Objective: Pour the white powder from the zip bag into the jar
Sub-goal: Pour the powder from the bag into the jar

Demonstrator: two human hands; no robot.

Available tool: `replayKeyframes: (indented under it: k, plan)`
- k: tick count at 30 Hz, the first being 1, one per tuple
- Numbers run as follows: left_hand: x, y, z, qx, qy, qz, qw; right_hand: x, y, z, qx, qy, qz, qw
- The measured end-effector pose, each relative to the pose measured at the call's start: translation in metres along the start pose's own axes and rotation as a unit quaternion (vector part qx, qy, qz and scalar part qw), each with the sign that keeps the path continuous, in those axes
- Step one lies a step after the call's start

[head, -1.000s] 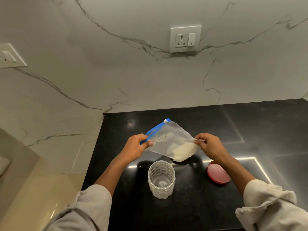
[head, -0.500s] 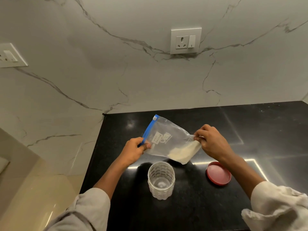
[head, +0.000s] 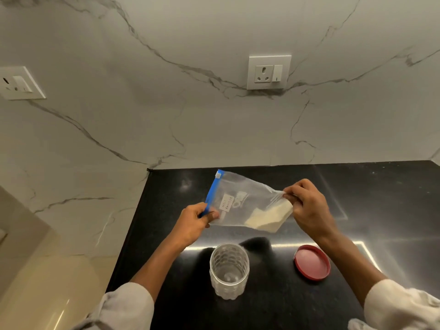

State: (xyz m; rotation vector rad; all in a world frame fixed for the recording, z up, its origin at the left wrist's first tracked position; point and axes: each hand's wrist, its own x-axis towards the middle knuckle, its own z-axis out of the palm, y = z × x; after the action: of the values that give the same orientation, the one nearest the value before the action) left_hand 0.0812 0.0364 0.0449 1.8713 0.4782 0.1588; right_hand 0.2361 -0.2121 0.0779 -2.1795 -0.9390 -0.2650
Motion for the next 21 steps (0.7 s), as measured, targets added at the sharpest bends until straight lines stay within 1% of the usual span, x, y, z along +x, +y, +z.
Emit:
replayKeyframes:
  k: [2, 5, 7, 9, 12, 14, 17, 19, 21]
  plan:
    - [0.001, 0.003, -0.002, -0.001, -0.001, 0.002, 1.0, 0.004, 0.0, -0.003, 0.015, 0.015, -0.003, 1.0]
    - [0.002, 0.008, -0.002, 0.04, 0.003, 0.015, 0.999, 0.007, 0.002, -0.008, 0.008, -0.015, 0.001, 1.0]
    - [-0.007, 0.008, 0.003, 0.052, -0.007, 0.004, 0.999, 0.001, 0.003, -0.009, 0.005, -0.021, 0.004, 1.0]
    - [-0.009, 0.016, 0.001, 0.028, -0.013, 0.027, 0.999, 0.002, -0.002, -0.016, 0.004, -0.012, -0.018, 1.0]
    - [-0.009, 0.051, -0.007, -0.042, -0.009, 0.077, 0.996, 0.017, -0.015, -0.029, 0.009, -0.014, -0.061, 0.998]
    - [-0.01, 0.072, -0.01, -0.067, -0.01, 0.115, 0.991, 0.026, -0.018, -0.036, 0.01, -0.001, -0.068, 0.998]
    - [-0.016, 0.091, -0.007, -0.078, 0.004, 0.154, 0.985, 0.027, -0.022, -0.051, 0.045, 0.032, -0.062, 0.997]
    - [-0.022, 0.1, -0.006, -0.072, 0.007, 0.157, 0.985, 0.029, -0.025, -0.063, 0.065, 0.048, -0.063, 0.995]
    - [-0.027, 0.102, -0.004, -0.065, 0.007, 0.155, 0.986, 0.031, -0.024, -0.071, 0.063, 0.046, -0.069, 0.995]
